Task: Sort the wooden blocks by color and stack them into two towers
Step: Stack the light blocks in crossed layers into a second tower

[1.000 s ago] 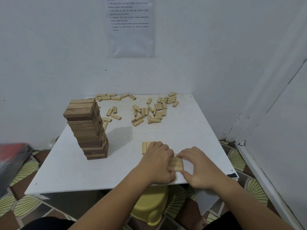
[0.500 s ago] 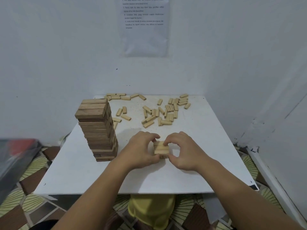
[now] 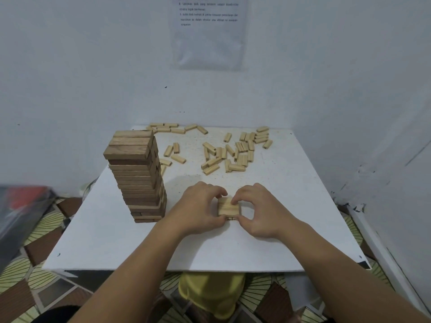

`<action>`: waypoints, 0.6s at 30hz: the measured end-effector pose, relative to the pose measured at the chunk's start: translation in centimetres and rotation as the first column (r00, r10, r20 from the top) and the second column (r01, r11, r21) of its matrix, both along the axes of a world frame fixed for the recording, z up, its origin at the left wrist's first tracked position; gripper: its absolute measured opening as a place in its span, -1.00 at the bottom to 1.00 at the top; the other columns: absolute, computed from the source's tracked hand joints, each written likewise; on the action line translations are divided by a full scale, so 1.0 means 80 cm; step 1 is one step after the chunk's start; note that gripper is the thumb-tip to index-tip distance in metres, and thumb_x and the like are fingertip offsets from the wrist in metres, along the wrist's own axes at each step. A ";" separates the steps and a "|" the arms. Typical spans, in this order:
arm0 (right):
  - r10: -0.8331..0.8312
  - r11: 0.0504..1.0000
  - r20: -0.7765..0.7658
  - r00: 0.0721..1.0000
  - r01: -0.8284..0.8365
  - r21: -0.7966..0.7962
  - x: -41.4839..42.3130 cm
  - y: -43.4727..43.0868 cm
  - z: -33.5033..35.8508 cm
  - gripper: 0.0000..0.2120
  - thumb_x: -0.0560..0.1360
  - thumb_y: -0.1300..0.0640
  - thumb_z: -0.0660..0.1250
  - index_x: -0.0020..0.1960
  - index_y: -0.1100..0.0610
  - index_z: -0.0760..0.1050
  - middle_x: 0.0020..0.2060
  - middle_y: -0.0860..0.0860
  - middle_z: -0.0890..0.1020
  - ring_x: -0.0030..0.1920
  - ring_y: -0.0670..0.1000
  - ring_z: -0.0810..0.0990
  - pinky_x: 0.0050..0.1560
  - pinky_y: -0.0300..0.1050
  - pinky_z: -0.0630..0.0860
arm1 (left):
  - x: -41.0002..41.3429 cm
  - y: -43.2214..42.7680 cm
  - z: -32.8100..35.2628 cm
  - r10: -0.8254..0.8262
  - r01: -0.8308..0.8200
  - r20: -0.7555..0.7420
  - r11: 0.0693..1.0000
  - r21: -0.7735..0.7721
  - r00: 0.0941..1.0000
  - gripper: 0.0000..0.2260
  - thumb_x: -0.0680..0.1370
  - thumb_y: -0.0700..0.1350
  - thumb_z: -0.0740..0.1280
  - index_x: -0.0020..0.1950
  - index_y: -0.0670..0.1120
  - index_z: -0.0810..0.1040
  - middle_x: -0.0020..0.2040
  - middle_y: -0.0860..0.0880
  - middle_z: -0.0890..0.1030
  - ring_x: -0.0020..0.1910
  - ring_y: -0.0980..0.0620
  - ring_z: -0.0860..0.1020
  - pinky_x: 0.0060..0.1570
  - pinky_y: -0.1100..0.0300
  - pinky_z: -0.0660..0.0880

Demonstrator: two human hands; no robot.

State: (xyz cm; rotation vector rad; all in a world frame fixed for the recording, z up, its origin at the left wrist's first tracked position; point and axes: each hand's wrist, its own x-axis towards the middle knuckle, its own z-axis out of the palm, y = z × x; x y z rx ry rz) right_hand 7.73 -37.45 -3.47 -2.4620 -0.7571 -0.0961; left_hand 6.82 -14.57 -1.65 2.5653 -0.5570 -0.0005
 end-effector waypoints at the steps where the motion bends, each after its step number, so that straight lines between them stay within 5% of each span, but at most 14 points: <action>1: 0.000 1.000 -0.003 1.000 0.000 -0.003 0.000 0.000 -0.001 -0.64 0.39 -0.12 0.37 0.15 -0.04 0.60 0.06 -0.20 0.57 0.02 -0.15 0.38 0.09 -0.17 0.44 | 0.000 0.000 0.000 -0.001 0.001 0.001 1.000 0.005 1.000 -0.45 0.45 0.16 0.48 0.42 0.10 0.50 0.24 0.14 0.56 0.26 0.11 0.40 0.32 0.03 0.40; 18: -0.027 0.999 -0.053 0.998 0.029 0.032 -0.011 0.003 0.000 -0.70 0.44 0.01 0.44 0.16 -0.05 0.57 0.12 -0.23 0.53 0.12 -0.12 0.41 0.16 -0.21 0.42 | -0.003 0.001 -0.005 -0.022 0.022 -0.009 0.999 0.025 1.000 -0.47 0.45 0.20 0.42 0.38 0.07 0.52 0.23 0.14 0.57 0.25 0.09 0.42 0.33 0.04 0.36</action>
